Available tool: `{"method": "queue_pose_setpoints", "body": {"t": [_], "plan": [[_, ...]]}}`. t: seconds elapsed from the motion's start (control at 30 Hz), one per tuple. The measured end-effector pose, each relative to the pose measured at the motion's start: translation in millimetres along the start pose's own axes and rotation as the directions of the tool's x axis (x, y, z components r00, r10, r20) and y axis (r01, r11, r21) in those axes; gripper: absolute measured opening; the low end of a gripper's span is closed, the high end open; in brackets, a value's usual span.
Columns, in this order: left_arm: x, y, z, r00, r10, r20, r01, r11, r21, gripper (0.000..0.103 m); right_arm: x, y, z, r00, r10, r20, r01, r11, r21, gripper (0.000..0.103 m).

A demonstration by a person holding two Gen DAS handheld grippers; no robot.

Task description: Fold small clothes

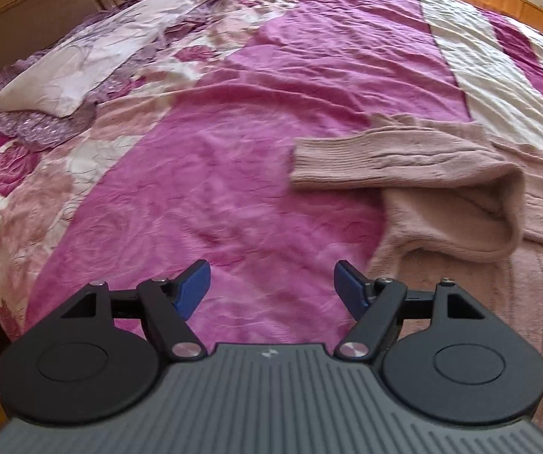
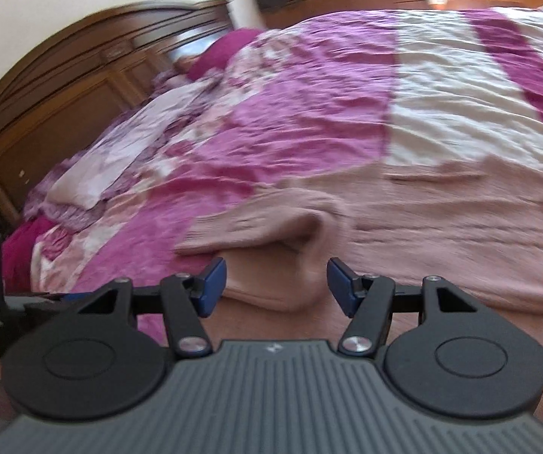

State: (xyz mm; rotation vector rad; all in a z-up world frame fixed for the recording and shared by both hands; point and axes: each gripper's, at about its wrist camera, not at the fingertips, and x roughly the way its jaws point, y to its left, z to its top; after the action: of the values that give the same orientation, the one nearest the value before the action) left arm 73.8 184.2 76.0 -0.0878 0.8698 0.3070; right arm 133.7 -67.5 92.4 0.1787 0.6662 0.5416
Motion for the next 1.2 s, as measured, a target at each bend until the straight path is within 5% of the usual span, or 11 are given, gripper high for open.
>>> {"method": "queue_pose_setpoints", "body": {"t": [0.23,0.57,0.77,0.83,1.0,1.2], "plan": [[8,32,-2,0.998,0.05,-0.029,-0.052,0.996,-0.068,0.079,54,51,13,0.997,0.04,-0.061,-0.049,0.987,-0.154,0.061],[22,63,-7,0.996,0.058,-0.068,-0.067,0.989,-0.129,0.079,126,98,10,0.99,-0.047,-0.133,-0.01,0.915,-0.402,0.061],[29,65,-10,0.996,0.046,-0.081,-0.057,0.988,-0.144,0.079,162,109,8,0.978,-0.097,-0.187,0.003,0.893,-0.451,0.058],[30,64,-11,0.996,0.046,-0.082,-0.057,0.989,-0.138,0.079,171,109,7,0.975,-0.113,-0.191,0.015,0.891,-0.453,0.054],[30,59,-12,0.996,0.043,-0.076,-0.052,0.991,-0.121,0.079,180,109,9,0.972,-0.147,-0.181,0.048,0.885,-0.463,0.014],[23,53,-9,0.998,0.01,-0.055,-0.017,0.993,-0.115,0.079,149,96,34,0.991,-0.084,-0.102,0.039,0.924,-0.38,0.011]]}}
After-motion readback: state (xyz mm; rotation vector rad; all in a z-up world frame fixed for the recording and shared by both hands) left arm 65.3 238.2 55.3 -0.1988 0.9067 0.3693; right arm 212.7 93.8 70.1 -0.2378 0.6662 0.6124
